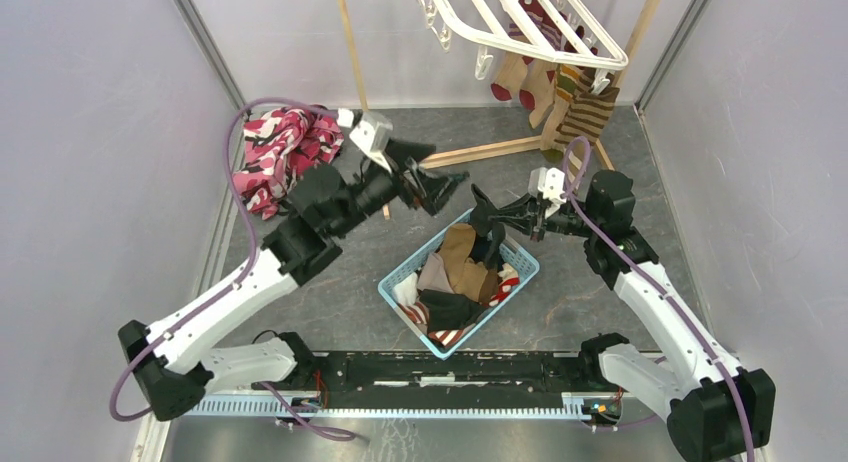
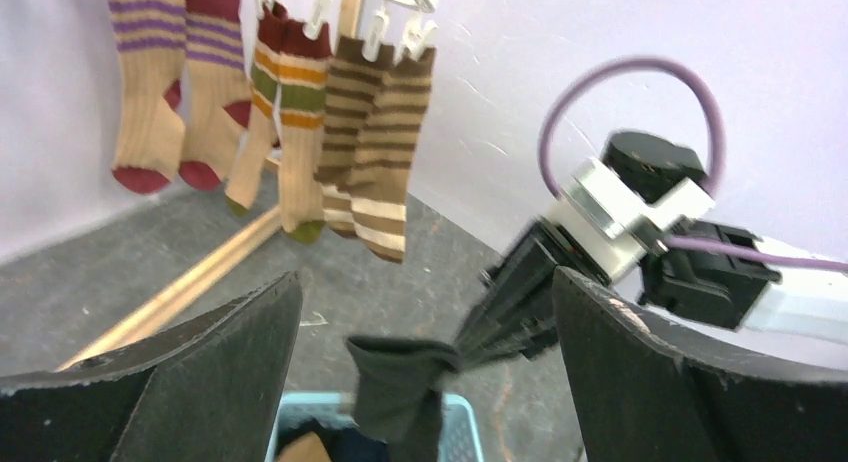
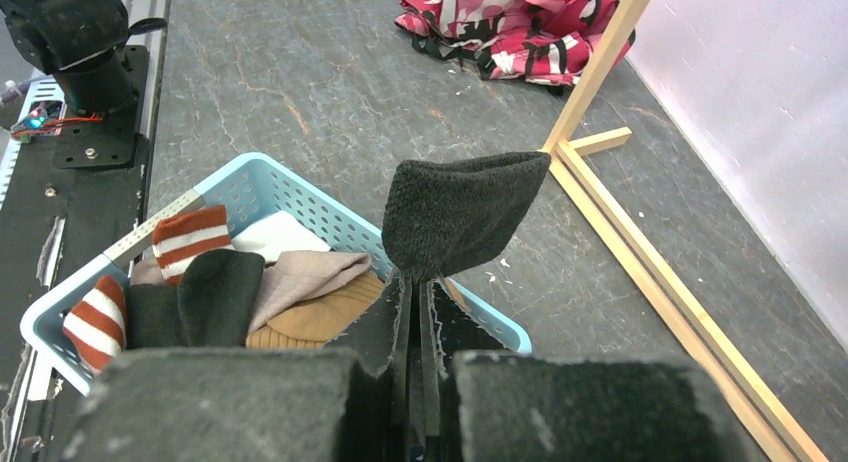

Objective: Clip the socks to the hanger
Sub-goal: Open the clamp at the hanger.

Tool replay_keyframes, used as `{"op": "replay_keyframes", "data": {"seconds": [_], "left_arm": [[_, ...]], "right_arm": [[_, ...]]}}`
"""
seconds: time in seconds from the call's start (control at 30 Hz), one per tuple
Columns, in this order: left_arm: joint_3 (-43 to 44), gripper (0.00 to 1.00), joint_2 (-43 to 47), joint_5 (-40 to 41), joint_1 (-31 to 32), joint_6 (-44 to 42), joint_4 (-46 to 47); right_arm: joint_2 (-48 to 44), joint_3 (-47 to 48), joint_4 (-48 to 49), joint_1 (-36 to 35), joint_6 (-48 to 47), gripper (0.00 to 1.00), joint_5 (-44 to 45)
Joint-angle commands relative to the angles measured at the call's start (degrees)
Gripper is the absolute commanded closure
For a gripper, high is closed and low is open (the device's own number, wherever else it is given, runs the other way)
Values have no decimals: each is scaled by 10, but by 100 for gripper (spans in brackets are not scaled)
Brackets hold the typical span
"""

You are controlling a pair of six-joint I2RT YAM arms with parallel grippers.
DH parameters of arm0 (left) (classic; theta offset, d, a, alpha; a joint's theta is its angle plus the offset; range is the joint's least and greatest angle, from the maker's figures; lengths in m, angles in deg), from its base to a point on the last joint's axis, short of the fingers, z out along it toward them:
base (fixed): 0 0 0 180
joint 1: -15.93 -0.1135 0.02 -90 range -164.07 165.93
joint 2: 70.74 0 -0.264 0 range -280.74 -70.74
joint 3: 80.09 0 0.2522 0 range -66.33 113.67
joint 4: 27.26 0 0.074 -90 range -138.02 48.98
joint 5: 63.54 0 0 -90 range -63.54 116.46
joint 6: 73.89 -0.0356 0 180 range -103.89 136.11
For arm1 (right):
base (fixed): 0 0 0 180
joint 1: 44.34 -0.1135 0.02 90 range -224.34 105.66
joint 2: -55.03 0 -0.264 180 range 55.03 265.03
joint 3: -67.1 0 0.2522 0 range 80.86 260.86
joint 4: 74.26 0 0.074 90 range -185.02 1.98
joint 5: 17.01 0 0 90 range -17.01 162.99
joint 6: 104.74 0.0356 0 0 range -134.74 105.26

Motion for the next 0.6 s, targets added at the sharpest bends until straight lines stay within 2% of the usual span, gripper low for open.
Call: {"op": "replay_keyframes", "data": {"seconds": [0.0,0.1,0.33,0.57], "left_arm": [[77,0,-64,-180,-99,41,-5],[127,1,-109,-224,-130,57,28],[252,2,-202,-262,-141,-21,27],[315,4,-261,-248,-158,-33,41]], "right_arm": [[-16,-8,1,7,-28,100,-22],[-24,-10,-2,12,-35,100,-25],[-31,-10,-10,15,-45,100,-36],[-33,-10,-14,17,-49,100,-43]]}}
